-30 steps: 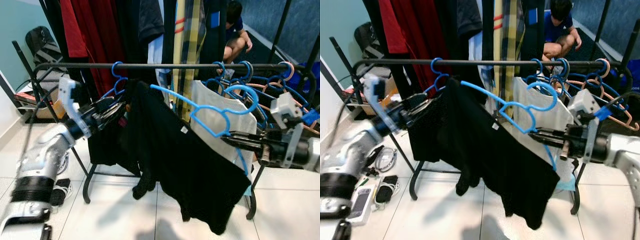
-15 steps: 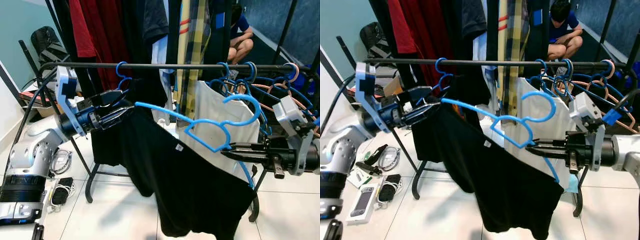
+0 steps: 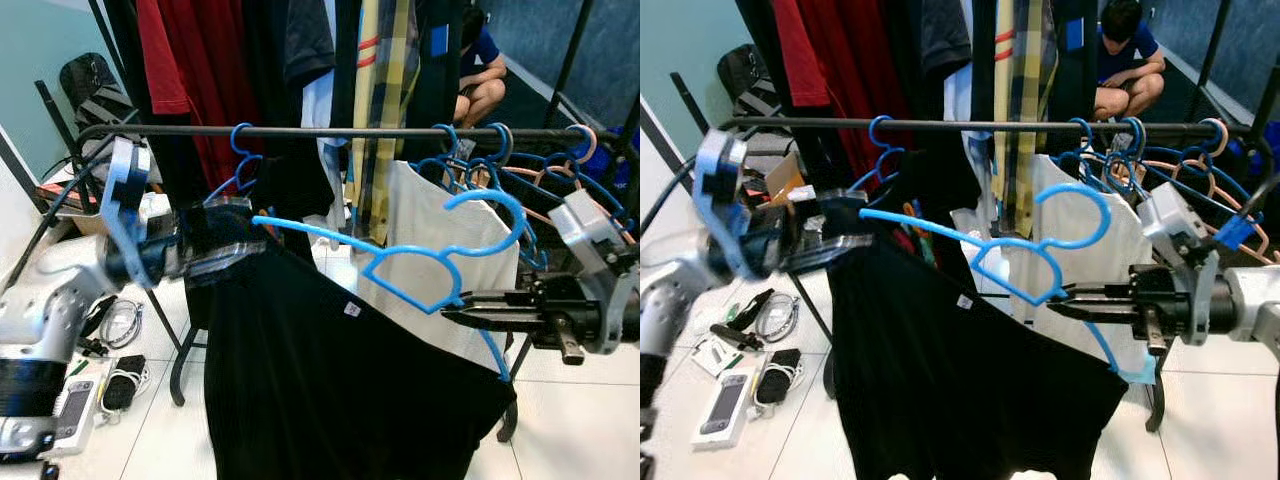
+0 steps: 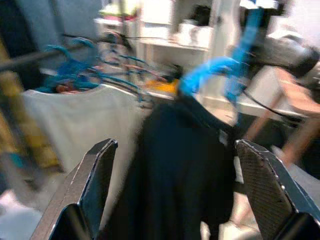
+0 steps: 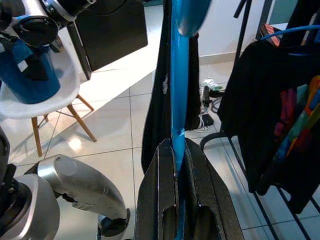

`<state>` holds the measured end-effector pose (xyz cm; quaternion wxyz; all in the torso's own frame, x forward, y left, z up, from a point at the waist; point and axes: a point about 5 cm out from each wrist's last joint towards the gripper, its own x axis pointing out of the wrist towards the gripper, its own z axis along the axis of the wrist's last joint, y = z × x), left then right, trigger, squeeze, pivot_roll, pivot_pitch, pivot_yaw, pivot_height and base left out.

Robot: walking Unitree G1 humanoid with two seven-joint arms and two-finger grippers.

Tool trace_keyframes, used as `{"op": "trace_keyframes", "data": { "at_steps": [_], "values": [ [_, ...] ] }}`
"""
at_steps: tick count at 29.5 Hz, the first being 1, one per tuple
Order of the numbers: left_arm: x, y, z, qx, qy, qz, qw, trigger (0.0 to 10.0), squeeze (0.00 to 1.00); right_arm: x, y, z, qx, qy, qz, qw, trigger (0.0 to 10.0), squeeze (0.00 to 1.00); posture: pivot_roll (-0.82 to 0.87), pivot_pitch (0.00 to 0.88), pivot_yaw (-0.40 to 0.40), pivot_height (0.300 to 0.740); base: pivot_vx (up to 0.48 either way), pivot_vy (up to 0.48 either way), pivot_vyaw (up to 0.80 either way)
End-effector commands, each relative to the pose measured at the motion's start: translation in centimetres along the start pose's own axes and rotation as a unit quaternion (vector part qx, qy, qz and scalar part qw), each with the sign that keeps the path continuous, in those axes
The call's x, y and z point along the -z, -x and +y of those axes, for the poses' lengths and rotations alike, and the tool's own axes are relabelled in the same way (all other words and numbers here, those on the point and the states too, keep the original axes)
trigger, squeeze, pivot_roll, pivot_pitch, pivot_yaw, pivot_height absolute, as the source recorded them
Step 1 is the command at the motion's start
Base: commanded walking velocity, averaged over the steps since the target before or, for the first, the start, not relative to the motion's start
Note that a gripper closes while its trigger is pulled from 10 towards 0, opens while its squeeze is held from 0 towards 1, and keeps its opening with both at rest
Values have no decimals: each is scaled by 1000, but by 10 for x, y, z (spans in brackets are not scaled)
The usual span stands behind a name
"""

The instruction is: Hang hanger

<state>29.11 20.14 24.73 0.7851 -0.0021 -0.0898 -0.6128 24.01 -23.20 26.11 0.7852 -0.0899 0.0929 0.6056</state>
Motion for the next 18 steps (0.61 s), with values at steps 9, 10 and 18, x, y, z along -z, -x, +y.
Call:
{"op": "trace_keyframes", "data": {
  "at_steps": [9, 10, 18],
  "values": [
    [5, 4, -8, 37, 17, 27, 999, 7059, 0, -12, 3, 4, -17, 14, -6, 1000, 0, 0, -142, 0, 85, 740, 0, 0, 0],
    [5, 3, -7, 34, 17, 22, 999, 1882, 0, -13, 3, 4, -19, 15, -5, 1000, 0, 0, -142, 0, 85, 740, 0, 0, 0],
    [4, 3, -3, 21, 13, 22, 999, 0, 0, -14, 4, 6, -20, 16, -5, 1000, 0, 0, -147, 0, 90, 740, 0, 0, 0]
  ]
}}
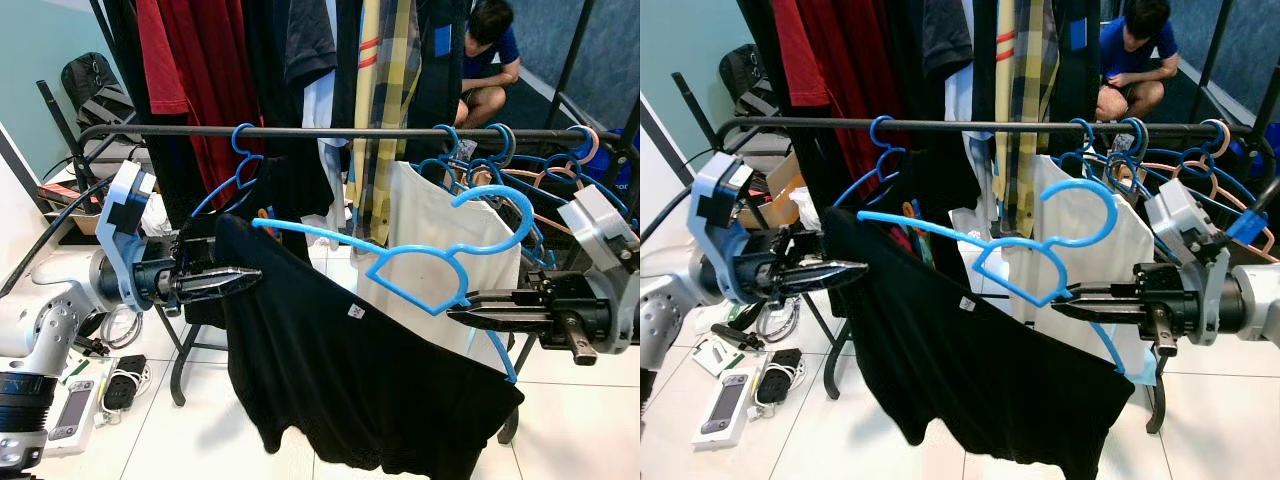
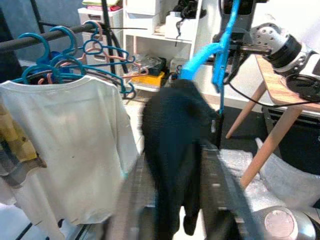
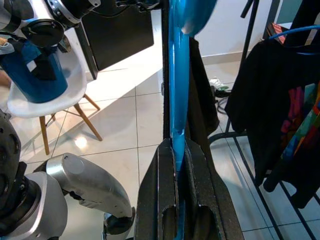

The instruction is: Hang hanger

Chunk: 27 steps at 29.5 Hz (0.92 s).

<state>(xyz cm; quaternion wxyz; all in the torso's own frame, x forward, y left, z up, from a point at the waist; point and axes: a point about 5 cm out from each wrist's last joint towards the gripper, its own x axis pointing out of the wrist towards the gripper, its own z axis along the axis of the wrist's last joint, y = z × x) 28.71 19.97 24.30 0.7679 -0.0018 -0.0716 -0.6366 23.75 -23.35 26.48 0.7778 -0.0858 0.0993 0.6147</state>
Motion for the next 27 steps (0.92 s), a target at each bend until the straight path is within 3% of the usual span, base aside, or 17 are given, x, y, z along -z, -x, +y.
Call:
{"op": "trace_keyframes", "data": {
  "at_steps": [1, 11, 13, 16, 20, 25, 27],
  "values": [
    [0, 3, 2, -8, 1, 9, 1000, 0, 0, -11, 1, 4, -8, 22, -7, 1000, 0, 0, -147, 0, 90, 740, 0, 0, 0],
    [-1, 12, 4, -22, -5, 35, 999, 0, 0, -8, 7, 3, 2, 18, 7, 1000, 0, 0, -145, 0, 89, 740, 0, 0, 0],
    [-5, 16, 5, -20, -16, 51, 998, 0, 0, 8, 9, 1, 13, 2, 81, 997, 0, 0, -144, 0, 86, 740, 0, 0, 0],
    [-8, 16, 5, -16, -21, 56, 998, 0, 0, 15, 8, 0, 14, -5, 111, 994, 0, 0, -144, 0, 86, 740, 0, 0, 0],
    [-16, 7, -1, 20, -39, 66, 997, 1451, 0, 33, 1, 1, 6, -19, 172, 985, 0, 0, -141, 0, 84, 740, 0, 0, 0],
    [-18, 3, -3, 32, -46, 70, 996, 1490, 0, 37, -1, 2, 1, -22, 186, 982, 0, 0, -141, 0, 84, 740, 0, 0, 0],
    [-23, -2, 2, 14, -65, 59, 996, 2196, 0, 36, -4, 4, -10, -24, 181, 983, 0, 0, -141, 0, 85, 740, 0, 0, 0]
  ]
}}
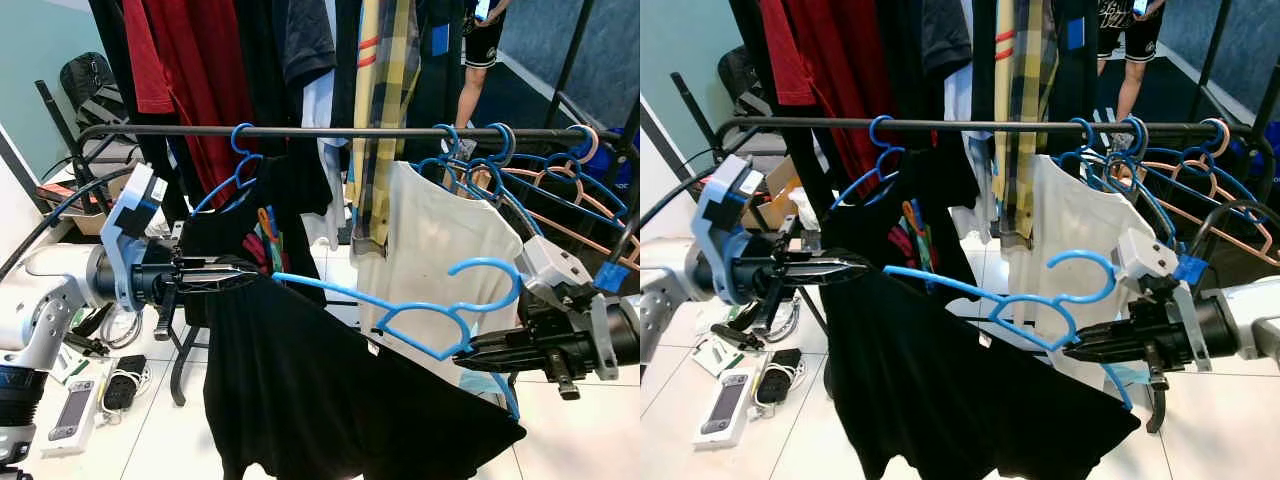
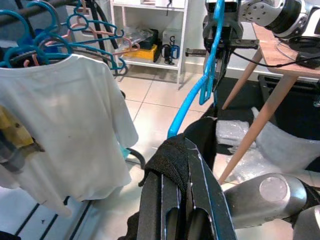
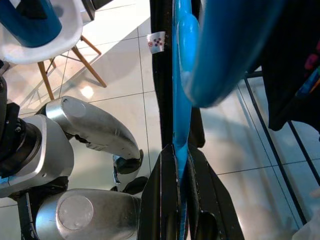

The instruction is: Hang hanger

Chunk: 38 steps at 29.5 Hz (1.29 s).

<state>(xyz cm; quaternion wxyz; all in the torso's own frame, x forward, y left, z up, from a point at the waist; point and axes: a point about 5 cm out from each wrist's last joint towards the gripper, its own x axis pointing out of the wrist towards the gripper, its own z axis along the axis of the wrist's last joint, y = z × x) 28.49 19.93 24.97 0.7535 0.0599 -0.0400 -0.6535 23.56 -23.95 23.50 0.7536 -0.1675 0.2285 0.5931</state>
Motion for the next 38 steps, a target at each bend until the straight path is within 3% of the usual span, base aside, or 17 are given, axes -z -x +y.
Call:
{"op": "trace_keyframes", "data": {
  "at_steps": [1, 4, 5, 12, 14, 15, 18, 20, 22, 24, 26, 29, 33, 35, 36, 37, 38],
  "values": [
    [-18, 1, 7, -24, -44, -5, 999, 2196, 0, 4, -5, 4, -14, -6, 27, 1000, 0, 0, -141, 0, 85, 740, 0, 0, 0],
    [-18, 0, 11, -39, -54, 1, 998, 2980, 0, 4, -6, 6, -20, -5, 29, 999, 0, 0, -142, 0, 86, 740, 0, 0, 0],
    [-18, 0, 13, -49, -60, 4, 997, 4353, 0, 5, -6, 7, -22, -6, 32, 999, 0, 0, -142, 0, 86, 740, 0, 0, 0],
    [-19, 4, 25, -102, -75, 0, 992, 2941, 0, 6, -5, 6, -17, -8, 33, 999, 0, 0, -144, 0, 89, 740, 0, 0, 0],
    [-23, 22, 49, -226, -86, -15, 970, 4706, 0, 6, 3, 4, 2, -11, 29, 1000, 0, 0, -144, 0, 92, 740, 0, 0, 0],
    [-22, 32, 58, -279, -82, -22, 956, 4627, 0, 5, 8, 3, 13, -13, 23, 1000, 0, 0, -144, 0, 92, 740, 0, 0, 0],
    [-20, 40, 63, -318, -77, -25, 945, 4667, 0, 5, 12, 2, 24, -14, 16, 999, 0, 0, -144, 0, 92, 740, 0, 0, 0],
    [-13, 56, 71, -391, -62, -35, 918, 4824, 0, 3, 18, 2, 35, -16, 4, 999, 0, 0, -146, 0, 92, 740, 0, 0, 0],
    [-9, 62, 73, -413, -54, -40, 908, 4784, 0, 3, 20, 2, 37, -16, 1, 999, 0, 0, -146, 0, 92, 740, 0, 0, 0],
    [-2, 66, 73, -423, -40, -46, 904, 6314, 0, 3, 21, 3, 38, -16, -4, 999, 0, 0, -146, 0, 92, 740, 0, 0, 0],
    [5, 61, 71, -410, -31, -48, 910, 7490, 0, 3, 20, 2, 40, -14, -7, 999, 0, 0, -146, 0, 92, 740, 0, 0, 0],
    [7, 58, 70, -402, -28, -49, 914, 7490, 0, 3, 19, 2, 41, -13, -9, 999, 0, 0, -146, 0, 92, 740, 0, 0, 0],
    [20, 20, 56, -295, -6, -72, 953, 7922, 0, -1, 12, -6, 65, 5, -48, 997, 0, 0, -144, 0, 88, 740, 0, 0, 0],
    [22, 14, 53, -279, -4, -74, 957, 7922, 0, -2, 12, -7, 69, 7, -55, 996, 0, 0, -144, 0, 88, 740, 0, 0, 0],
    [29, -12, 37, -201, 14, -79, 976, 8510, 0, -13, 6, -13, 85, 22, -121, 989, 0, 0, -146, 0, 88, 740, 0, 0, 0],
    [29, -12, 37, -201, 14, -79, 976, 8510, 0, -13, 6, -13, 85, 22, -121, 989, 0, 0, -146, 0, 88, 740, 0, 0, 0],
    [37, -42, 17, -123, 40, -88, 988, 8784, 0, -28, 0, -17, 93, 32, -212, 972, 0, 0, -147, 0, 89, 740, 0, 0, 0]
  ]
}}
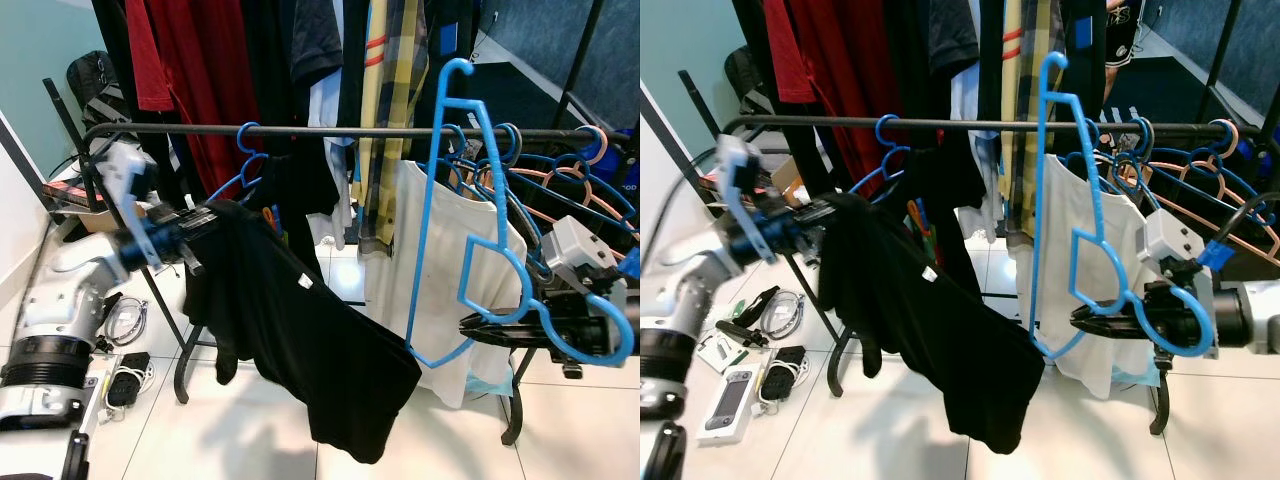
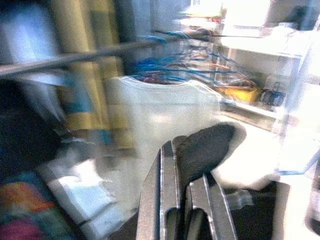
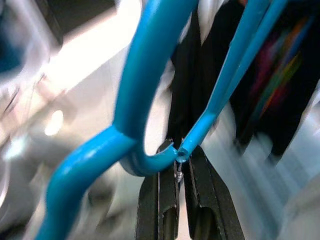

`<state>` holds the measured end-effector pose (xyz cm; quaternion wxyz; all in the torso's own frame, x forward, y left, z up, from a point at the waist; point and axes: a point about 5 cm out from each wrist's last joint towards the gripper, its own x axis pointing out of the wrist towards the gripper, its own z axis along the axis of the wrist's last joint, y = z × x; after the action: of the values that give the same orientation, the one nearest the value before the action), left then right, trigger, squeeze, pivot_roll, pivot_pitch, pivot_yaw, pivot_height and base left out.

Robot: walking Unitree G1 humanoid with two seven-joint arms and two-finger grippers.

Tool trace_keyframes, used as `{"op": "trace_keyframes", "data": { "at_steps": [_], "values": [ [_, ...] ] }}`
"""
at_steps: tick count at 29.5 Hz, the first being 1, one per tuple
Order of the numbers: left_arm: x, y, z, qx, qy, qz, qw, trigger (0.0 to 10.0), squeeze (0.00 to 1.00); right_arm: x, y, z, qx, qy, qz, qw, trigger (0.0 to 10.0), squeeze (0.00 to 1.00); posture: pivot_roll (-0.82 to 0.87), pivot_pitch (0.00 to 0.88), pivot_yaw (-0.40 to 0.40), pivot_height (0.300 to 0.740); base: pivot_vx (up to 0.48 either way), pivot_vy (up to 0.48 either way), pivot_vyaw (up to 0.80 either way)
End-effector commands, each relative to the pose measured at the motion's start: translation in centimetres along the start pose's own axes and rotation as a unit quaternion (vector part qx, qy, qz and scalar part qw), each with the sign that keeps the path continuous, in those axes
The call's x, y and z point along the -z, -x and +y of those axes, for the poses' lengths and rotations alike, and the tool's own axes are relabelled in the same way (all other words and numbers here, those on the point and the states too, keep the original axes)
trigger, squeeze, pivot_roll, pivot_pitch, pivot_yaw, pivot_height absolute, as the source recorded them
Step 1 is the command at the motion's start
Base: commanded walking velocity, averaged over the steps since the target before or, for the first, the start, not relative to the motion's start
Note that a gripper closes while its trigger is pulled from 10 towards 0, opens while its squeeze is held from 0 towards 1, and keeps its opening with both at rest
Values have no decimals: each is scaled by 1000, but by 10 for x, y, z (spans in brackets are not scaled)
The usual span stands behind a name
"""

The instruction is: Hang hanger

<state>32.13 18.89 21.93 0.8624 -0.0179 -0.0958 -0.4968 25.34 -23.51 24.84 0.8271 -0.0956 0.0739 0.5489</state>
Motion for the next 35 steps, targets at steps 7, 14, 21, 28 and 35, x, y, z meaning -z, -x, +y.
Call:
{"op": "trace_keyframes", "data": {
  "at_steps": [7, 14, 21, 28, 35],
  "values": [
    [24, -50, -74, 172, 84, -21, 981, 8392, 0, -34, -29, 1, -12, -3, -222, 975, 0, 0, -142, 0, 88, 740, 0, 0, 0],
    [33, -50, -59, 84, 80, -19, 993, 7569, 0, -47, -36, -5, 3, -9, -300, 954, 0, 0, -126, 0, 82, 740, 0, 0, 0],
    [37, -37, -25, -64, 67, -8, 996, 6235, 0, -41, -26, -23, 86, -11, -291, 953, 0, 0, -127, 0, 83, 740, 0, 0, 0],
    [81, 40, 31, -401, 105, 63, 908, 9725, 0, 49, -16, -62, 328, -87, -86, 937, 10000, 0, -111, 0, 63, 740, 0, 0, 0],
    [130, 70, 21, -471, 152, 160, 854, 10000, 0, 121, -30, -50, 351, -126, 72, 925, 10000, 0, -102, 0, 60, 740, 0, 0, 0]
  ]
}}
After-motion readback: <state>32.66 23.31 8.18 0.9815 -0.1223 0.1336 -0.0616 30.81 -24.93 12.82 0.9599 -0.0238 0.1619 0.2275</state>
